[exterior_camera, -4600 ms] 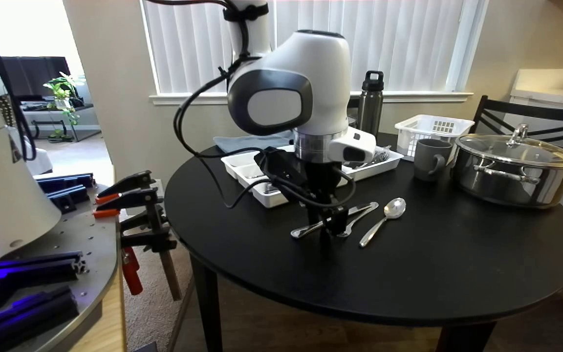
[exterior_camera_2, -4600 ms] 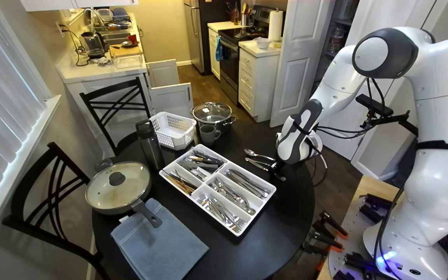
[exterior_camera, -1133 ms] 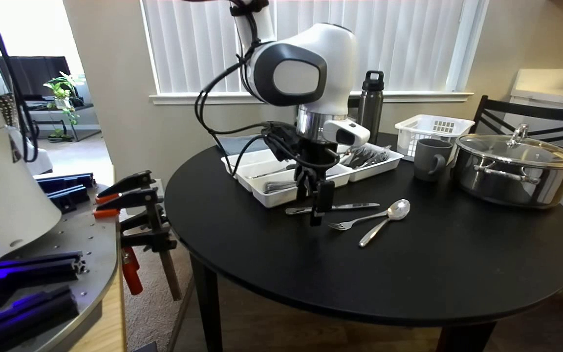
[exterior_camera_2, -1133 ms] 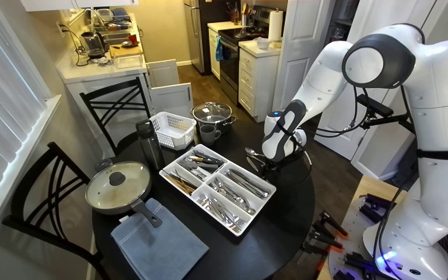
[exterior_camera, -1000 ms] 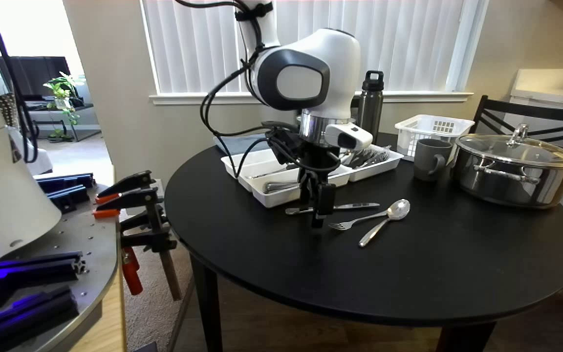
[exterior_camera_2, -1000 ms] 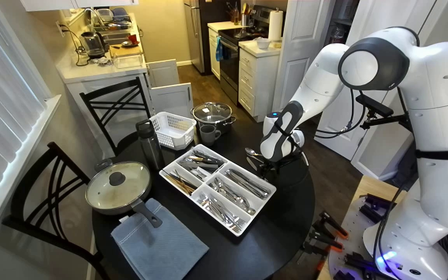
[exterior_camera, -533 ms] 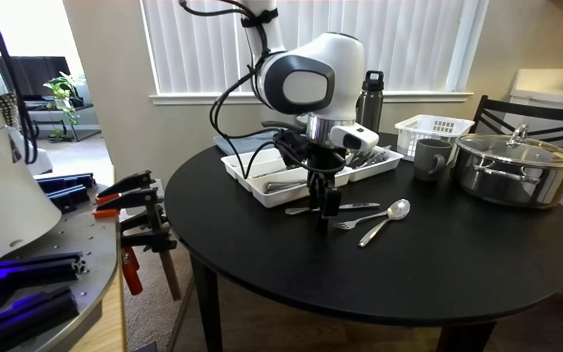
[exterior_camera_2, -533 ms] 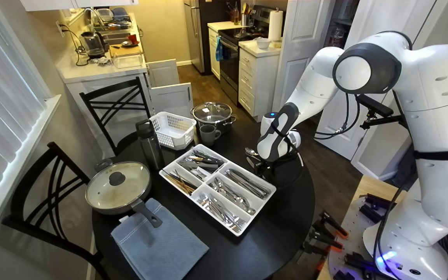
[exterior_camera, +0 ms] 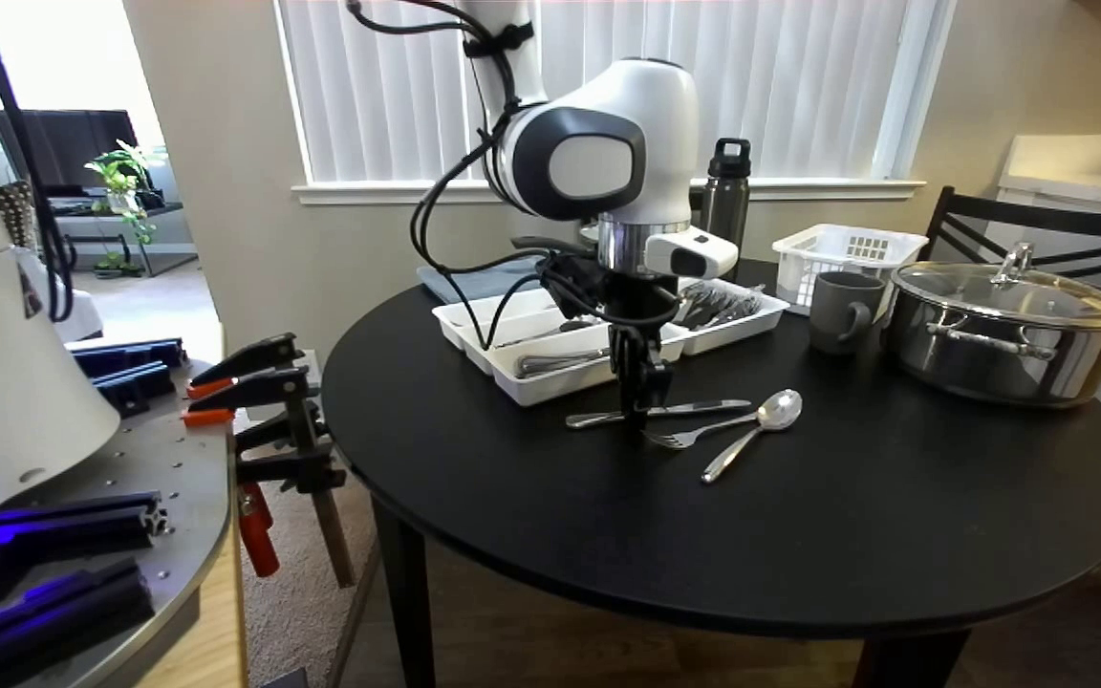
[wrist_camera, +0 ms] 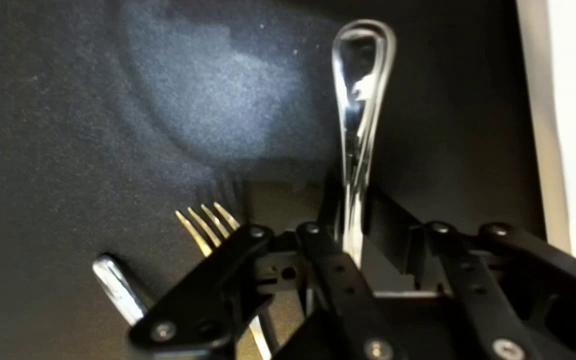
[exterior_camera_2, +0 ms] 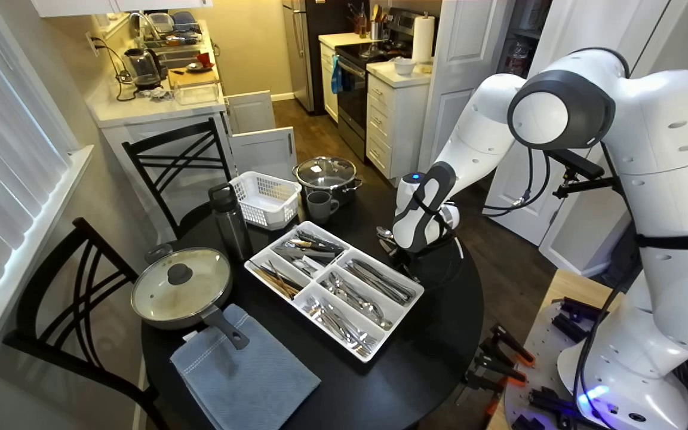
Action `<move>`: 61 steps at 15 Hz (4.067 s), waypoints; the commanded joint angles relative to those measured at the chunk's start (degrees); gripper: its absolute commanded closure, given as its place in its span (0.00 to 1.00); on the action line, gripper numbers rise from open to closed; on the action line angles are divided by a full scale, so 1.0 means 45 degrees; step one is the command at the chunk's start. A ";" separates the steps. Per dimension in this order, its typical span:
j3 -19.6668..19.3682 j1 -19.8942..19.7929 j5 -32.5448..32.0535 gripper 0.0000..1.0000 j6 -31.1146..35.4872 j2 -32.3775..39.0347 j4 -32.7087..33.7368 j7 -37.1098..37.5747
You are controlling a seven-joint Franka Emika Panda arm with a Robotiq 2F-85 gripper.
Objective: Put the cutlery in the tray
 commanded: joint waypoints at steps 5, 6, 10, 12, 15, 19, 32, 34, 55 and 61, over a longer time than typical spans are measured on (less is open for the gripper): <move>-0.0223 0.0181 -0.0195 0.95 0.0121 -0.0517 -0.0445 0.0143; -0.0041 -0.0014 -0.0153 0.95 -0.0015 -0.0884 -0.0567 -0.0068; -0.0046 0.0094 -0.0430 0.95 -0.0527 -0.2395 -0.0888 -0.0302; -0.0109 0.0224 -0.0699 0.95 -0.0825 -0.2723 -0.0754 -0.0237; 0.0096 0.0060 -0.0875 0.50 -0.1483 -0.2510 -0.0428 -0.0358; 0.0131 -0.0005 -0.0869 0.25 -0.1901 -0.1874 -0.0251 -0.0296; -0.0336 -0.0132 -0.0792 0.40 -0.1633 0.0056 0.0425 -0.0065; -0.0319 -0.0180 -0.0770 0.54 -0.1645 0.0156 0.0510 -0.0085; 0.0276 -0.0760 -0.0500 0.97 -0.0570 -0.1413 -0.0013 -0.0530; 0.1594 -0.1647 0.0075 0.97 -0.0795 -0.2058 -0.0286 -0.1386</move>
